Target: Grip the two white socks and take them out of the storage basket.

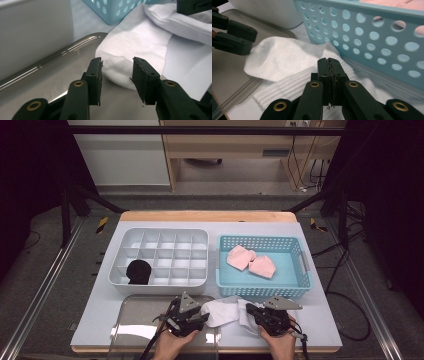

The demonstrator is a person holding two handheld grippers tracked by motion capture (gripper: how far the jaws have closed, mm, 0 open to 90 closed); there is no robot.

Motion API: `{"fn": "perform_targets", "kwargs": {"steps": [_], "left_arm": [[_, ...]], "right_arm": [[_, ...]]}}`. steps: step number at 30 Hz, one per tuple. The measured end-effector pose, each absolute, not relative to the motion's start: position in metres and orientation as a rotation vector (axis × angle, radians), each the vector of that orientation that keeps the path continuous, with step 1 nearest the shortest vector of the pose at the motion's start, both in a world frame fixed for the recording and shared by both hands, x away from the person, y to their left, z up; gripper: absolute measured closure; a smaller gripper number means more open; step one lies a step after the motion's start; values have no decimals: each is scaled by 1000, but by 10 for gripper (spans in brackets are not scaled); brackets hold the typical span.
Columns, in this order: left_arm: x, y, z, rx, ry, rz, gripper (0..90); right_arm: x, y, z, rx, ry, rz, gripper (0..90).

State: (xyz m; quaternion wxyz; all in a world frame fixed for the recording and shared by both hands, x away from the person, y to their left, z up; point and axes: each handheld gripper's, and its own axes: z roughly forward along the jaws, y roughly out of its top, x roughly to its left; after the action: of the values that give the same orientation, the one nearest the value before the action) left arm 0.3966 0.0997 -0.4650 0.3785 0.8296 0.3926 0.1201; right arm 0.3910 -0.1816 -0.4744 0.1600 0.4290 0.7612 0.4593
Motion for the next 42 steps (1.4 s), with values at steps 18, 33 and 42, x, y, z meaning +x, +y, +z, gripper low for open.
{"fn": "perform_targets", "kwargs": {"steps": [18, 33, 42], "left_arm": [[396, 105, -466, 2072, 1014, 298, 884], [390, 122, -458, 2051, 992, 261, 887], [380, 153, -454, 2085, 1003, 243, 887]], "right_arm": [[356, -154, -482, 1014, 2352, 1355, 581], [356, -152, -472, 1007, 2326, 1342, 876], [379, -197, -437, 1294, 2016, 1549, 871]]}}
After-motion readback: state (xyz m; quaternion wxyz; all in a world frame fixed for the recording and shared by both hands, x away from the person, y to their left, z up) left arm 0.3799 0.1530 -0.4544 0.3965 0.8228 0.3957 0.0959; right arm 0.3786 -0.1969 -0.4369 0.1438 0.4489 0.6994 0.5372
